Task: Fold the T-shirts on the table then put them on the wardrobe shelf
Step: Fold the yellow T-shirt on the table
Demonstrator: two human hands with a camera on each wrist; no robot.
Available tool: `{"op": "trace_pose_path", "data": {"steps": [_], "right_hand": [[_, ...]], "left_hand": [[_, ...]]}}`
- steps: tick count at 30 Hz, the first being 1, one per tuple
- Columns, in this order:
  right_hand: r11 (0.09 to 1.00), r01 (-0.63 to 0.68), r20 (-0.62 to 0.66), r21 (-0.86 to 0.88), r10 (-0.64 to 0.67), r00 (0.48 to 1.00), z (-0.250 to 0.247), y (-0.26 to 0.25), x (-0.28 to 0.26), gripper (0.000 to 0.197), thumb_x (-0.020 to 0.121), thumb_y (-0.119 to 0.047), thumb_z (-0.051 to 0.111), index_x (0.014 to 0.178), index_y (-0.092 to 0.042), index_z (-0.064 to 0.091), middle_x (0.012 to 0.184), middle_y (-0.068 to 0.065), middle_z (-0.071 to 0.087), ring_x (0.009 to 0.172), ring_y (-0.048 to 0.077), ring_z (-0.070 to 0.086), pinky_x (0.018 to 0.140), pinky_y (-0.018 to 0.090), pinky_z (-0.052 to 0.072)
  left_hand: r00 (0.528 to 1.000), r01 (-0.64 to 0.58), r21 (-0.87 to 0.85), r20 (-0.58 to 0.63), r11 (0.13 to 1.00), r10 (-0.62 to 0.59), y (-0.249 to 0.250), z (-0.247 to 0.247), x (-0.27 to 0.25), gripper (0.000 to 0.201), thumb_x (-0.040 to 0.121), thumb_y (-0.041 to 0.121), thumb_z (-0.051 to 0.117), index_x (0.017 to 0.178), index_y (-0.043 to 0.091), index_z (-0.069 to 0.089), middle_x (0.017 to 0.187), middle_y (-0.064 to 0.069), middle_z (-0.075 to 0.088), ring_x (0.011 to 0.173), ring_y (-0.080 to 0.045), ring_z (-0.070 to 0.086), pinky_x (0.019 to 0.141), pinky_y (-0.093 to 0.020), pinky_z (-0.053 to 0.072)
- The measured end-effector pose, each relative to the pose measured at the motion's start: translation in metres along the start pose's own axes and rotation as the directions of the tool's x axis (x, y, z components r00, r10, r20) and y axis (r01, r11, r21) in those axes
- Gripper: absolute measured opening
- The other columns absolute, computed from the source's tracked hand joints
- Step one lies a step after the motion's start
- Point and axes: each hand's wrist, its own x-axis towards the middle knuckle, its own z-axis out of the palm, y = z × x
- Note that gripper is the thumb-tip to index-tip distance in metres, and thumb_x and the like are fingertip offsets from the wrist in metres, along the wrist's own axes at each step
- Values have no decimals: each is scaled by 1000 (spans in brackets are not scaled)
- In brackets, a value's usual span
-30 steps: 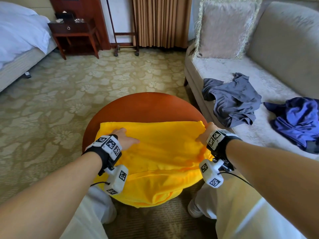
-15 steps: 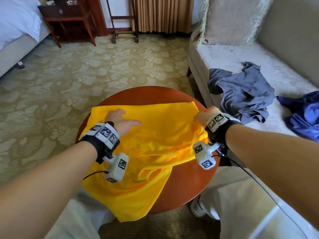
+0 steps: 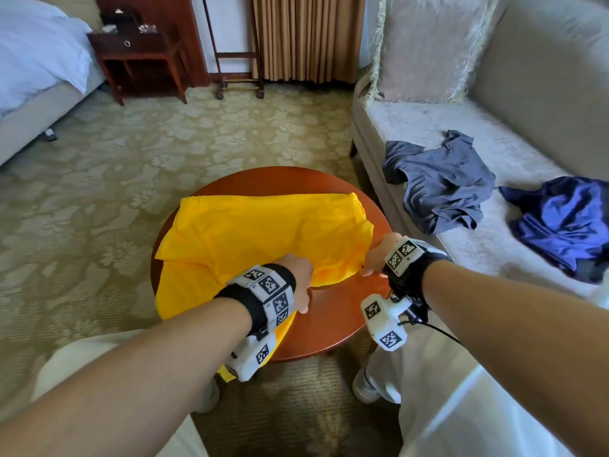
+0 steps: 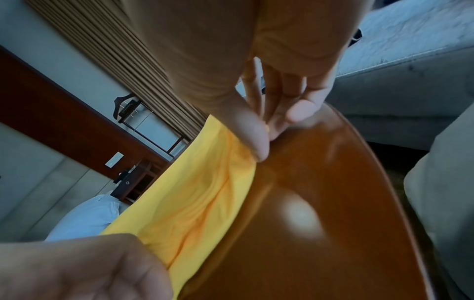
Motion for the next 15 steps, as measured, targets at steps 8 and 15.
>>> {"op": "trace_pose_path", "data": {"steps": [8, 15], "right_hand": [[921, 38, -23, 387, -31, 999, -16, 0, -20, 14, 93, -16, 59, 80, -16, 52, 84, 0, 55, 68, 13, 53, 57, 19, 49], [833, -76, 151, 548, -9, 989, -17, 0, -39, 18, 92, -9, 51, 76, -12, 43, 73, 5, 45, 65, 21, 50, 60, 32, 47]], "left_hand": [[987, 7, -252, -156, 968, -48, -17, -13, -15, 17, 81, 5, 70, 95, 14, 68, 96, -7, 62, 66, -22, 56, 54, -29, 48], [983, -166, -820, -182, 548, 26, -50, -41, -33, 27, 53, -12, 65, 58, 14, 66, 56, 0, 58, 65, -23, 47, 58, -33, 37]]}}
